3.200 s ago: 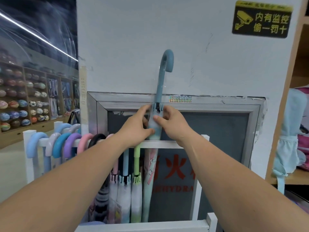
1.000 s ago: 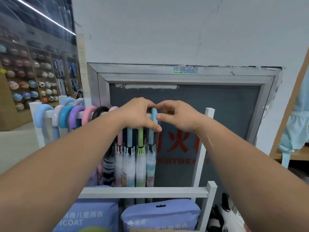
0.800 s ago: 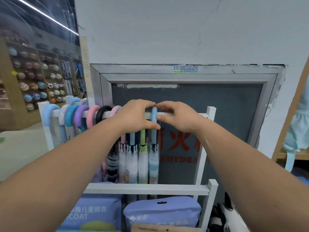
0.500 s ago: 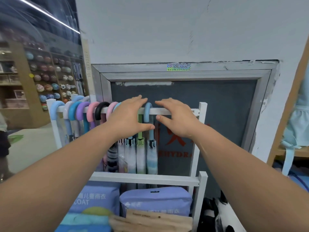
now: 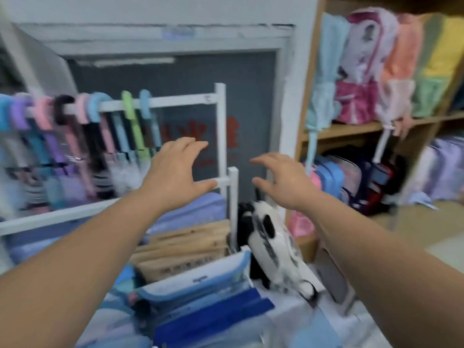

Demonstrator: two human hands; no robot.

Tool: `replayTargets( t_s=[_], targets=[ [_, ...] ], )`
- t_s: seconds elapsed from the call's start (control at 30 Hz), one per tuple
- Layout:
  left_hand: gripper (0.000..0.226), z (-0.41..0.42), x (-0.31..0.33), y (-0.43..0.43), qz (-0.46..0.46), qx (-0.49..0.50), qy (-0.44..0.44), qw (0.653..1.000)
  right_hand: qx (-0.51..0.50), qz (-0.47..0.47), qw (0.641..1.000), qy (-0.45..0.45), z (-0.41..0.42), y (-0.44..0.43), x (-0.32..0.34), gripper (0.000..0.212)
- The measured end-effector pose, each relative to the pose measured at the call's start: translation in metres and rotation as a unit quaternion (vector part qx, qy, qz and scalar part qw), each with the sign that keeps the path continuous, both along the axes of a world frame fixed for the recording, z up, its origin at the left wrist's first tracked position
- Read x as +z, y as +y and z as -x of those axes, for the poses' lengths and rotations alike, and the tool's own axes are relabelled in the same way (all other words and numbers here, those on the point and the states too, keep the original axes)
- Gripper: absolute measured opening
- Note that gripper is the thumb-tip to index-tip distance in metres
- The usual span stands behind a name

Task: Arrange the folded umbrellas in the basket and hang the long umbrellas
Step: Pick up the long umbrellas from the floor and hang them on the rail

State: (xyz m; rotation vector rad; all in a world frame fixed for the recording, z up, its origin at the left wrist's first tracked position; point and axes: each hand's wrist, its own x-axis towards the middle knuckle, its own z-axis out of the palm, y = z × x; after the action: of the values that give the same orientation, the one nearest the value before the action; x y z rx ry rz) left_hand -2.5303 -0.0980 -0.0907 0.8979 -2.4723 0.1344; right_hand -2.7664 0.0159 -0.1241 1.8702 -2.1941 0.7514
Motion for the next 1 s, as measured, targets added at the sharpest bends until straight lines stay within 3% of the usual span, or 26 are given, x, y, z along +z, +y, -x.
replayTargets(
  t_s=[0.23, 0.47, 0.73, 1.0],
  targets=[
    [0.092, 0.081, -0.077, 0.087, -0.09, -0.127, -0.041, 0.987, -0.18, -0.073, 0.978, -0.071, 0.053, 0.164, -0.089, 0.045],
    [0.088, 0.193, -0.155, 0.195, -0.155, -0.235, -0.09, 0.955, -0.311, -0.163, 0.921, -0.168, 0.127, 0.317, -0.179, 0.05],
    [0.081, 0.327, -0.282, 0.304, -0.276, -0.229, -0.197, 0.913, -0.329, -0.289, 0.868, -0.236, 0.23, 0.442, -0.294, 0.051],
    [0.069, 0.408, -0.417, 0.331, -0.376, -0.21, -0.247, 0.868, -0.335, -0.38, 0.816, -0.278, 0.305, 0.465, -0.409, 0.05]
  ],
)
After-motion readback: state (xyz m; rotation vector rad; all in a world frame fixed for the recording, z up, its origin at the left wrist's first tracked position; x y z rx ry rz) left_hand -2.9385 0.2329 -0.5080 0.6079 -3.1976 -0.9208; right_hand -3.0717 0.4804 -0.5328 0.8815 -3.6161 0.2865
